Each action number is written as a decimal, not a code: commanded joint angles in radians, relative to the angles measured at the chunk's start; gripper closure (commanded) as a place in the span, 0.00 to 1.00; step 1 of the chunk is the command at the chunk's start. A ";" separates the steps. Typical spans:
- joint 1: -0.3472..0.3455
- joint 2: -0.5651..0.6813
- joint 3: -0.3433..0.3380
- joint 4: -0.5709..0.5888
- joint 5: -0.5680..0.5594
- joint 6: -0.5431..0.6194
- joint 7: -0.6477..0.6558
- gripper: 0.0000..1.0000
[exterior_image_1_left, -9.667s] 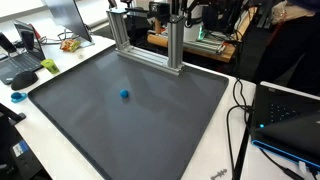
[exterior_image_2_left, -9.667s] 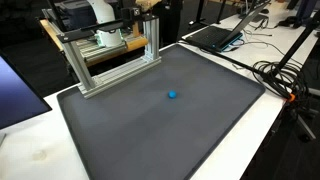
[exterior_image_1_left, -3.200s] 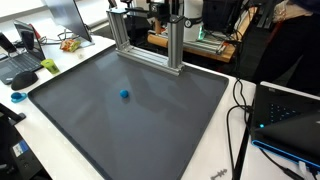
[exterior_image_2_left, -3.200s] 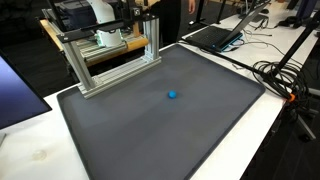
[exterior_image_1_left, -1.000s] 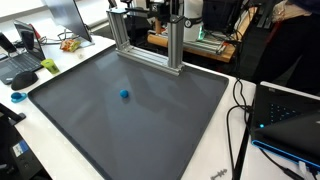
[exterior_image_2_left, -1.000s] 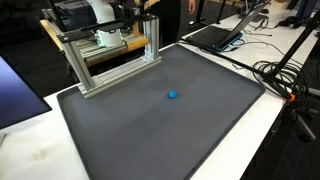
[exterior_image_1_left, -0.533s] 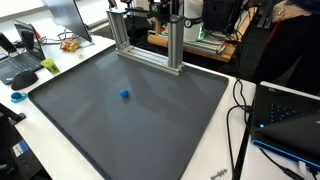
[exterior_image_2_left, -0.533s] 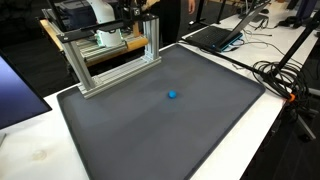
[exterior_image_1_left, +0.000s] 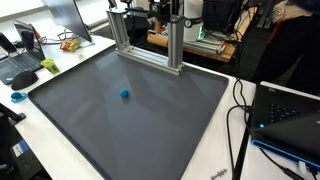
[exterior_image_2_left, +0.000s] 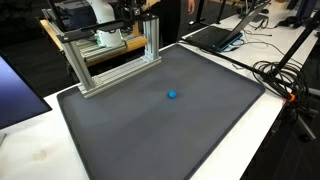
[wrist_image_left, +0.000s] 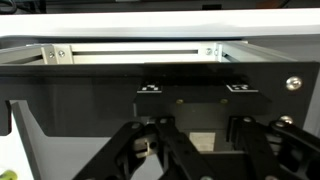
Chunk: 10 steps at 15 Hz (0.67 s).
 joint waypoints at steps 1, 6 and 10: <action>0.007 -0.008 0.003 0.005 0.025 0.013 0.019 0.78; 0.012 0.016 0.016 0.021 0.024 0.042 0.039 0.78; 0.015 0.049 0.039 0.052 0.018 0.093 0.063 0.78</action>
